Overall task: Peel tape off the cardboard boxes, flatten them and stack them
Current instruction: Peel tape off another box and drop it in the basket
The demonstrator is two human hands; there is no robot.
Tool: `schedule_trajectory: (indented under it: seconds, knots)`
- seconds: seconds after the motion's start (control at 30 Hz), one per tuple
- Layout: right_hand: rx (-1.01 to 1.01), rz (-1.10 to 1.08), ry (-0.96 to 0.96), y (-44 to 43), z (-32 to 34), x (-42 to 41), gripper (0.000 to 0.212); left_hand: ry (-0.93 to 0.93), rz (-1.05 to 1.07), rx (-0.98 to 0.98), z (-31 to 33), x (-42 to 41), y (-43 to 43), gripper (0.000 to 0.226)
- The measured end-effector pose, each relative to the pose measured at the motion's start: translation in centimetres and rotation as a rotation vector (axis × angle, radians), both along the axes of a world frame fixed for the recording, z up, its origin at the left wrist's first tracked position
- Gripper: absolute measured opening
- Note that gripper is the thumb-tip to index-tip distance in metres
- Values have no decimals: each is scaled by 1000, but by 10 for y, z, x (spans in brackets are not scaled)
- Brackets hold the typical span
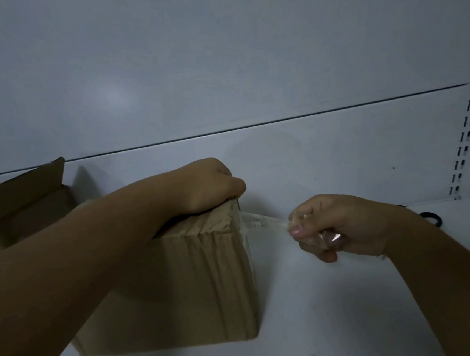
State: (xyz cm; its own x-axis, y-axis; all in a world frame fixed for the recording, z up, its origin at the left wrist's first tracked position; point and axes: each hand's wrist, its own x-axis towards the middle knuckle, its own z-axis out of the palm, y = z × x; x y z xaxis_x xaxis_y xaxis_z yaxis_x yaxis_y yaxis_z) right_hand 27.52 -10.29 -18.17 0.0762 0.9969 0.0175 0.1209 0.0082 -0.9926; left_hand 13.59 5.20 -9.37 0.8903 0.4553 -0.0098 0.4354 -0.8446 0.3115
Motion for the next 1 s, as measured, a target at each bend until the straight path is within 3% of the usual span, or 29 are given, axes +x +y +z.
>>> schedule_trajectory:
  seconds: [0.23,0.33,0.4,0.53,0.63,0.83,0.93,1.0]
  knots:
    - [186,-31,235,7,-7,1,38,-26,-10,20,-1,0,-2,40]
    - [426,-126,610,-4,-6,19,42,-48,-17,15,-2,1,0,33]
    - [575,-175,766,-19,0,34,32,-59,-24,9,-4,2,2,33]
    - [562,-547,650,-18,7,32,27,-69,-67,41,-8,6,7,31]
    - [522,-642,471,2,7,14,22,-168,-142,97,-8,3,4,23]
    - [520,-589,383,10,15,-14,34,-610,-435,184,-2,-2,-7,50]
    - [453,-535,349,16,27,-27,40,-594,-658,180,7,-8,-10,78]
    - [414,-459,309,15,42,-36,39,-540,-741,214,9,-9,-9,82]
